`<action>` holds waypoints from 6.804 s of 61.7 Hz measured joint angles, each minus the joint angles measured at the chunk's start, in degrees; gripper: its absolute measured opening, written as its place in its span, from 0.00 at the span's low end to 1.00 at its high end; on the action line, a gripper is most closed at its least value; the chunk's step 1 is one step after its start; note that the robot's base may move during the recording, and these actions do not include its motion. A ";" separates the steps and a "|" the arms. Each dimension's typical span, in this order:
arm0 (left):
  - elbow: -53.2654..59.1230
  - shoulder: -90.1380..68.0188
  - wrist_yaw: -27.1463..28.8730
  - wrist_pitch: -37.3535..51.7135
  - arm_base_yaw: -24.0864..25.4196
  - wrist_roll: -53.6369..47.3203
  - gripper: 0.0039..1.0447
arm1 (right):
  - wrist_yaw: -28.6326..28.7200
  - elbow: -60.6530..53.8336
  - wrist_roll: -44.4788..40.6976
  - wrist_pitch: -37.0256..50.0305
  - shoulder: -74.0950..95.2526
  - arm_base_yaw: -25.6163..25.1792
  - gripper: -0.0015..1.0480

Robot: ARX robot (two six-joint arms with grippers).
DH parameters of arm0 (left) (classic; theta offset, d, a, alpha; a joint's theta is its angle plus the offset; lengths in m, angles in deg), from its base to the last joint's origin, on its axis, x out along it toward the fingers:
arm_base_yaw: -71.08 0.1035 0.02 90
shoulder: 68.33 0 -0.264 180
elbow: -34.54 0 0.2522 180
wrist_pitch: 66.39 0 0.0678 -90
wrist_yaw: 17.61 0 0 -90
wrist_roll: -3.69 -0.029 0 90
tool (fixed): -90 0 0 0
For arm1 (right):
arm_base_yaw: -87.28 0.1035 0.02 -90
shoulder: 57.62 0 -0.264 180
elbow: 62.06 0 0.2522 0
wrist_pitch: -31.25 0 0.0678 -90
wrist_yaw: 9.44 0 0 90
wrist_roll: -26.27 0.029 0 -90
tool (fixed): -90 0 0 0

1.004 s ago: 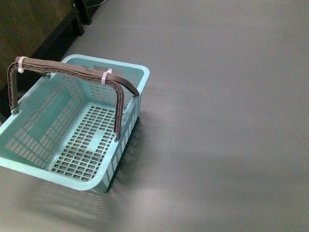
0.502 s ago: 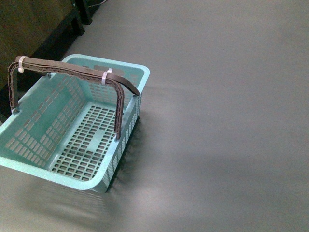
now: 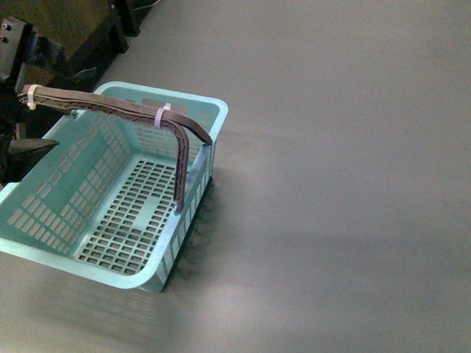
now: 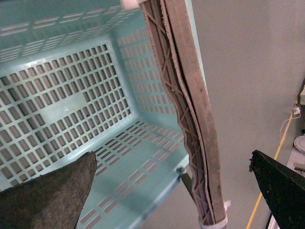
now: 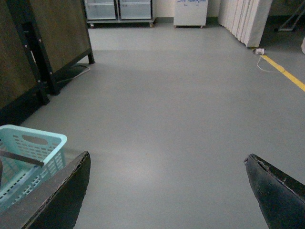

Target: Pick lemon and mango into basket

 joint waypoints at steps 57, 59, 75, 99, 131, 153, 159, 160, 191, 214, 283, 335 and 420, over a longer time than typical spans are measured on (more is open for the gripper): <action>-20.46 -15.74 7.61 -8.13 -3.76 5.42 0.27 | 0.00 0.00 0.02 0.00 0.00 0.00 0.92; -20.39 -15.43 7.61 -8.15 -3.76 6.99 0.22 | 0.00 0.00 0.02 0.00 0.00 0.00 0.92; -10.80 -7.08 5.46 -5.86 -4.02 7.72 0.15 | 0.00 0.00 0.02 0.00 0.00 0.00 0.92; 5.64 31.30 0.46 -16.76 -3.06 12.50 0.15 | 0.00 0.00 0.02 0.00 0.00 0.00 0.92; 7.15 49.51 2.03 -28.46 -2.86 15.54 0.15 | 0.00 0.00 0.02 0.00 0.00 0.00 0.92; 7.28 53.42 2.80 -29.97 -3.69 15.82 0.15 | 0.00 0.00 0.02 0.00 0.00 0.00 0.92; 8.02 53.88 2.91 -29.94 -4.35 16.04 0.15 | 0.00 0.00 0.02 0.00 0.00 0.00 0.92; 8.17 53.92 2.95 -29.94 -4.52 16.04 0.15 | 0.00 0.00 0.02 0.00 0.00 0.00 0.92; 7.28 53.94 3.78 -30.05 -7.41 20.57 0.15 | 0.00 0.00 0.02 0.00 0.00 0.00 0.92; 3.85 55.54 4.61 -32.48 -6.40 20.41 0.15 | 0.00 0.00 0.02 0.00 0.00 0.00 0.92; 3.85 55.54 4.39 -32.68 -6.36 20.41 0.15 | 0.02 0.00 0.02 0.00 0.00 0.00 0.92; 3.82 55.54 4.39 -32.68 -6.36 20.39 0.15 | 0.00 0.00 0.02 0.00 0.00 0.00 0.92; 3.65 55.41 3.91 -32.68 -6.58 20.92 0.15 | -0.15 0.00 0.02 0.00 0.04 0.04 0.92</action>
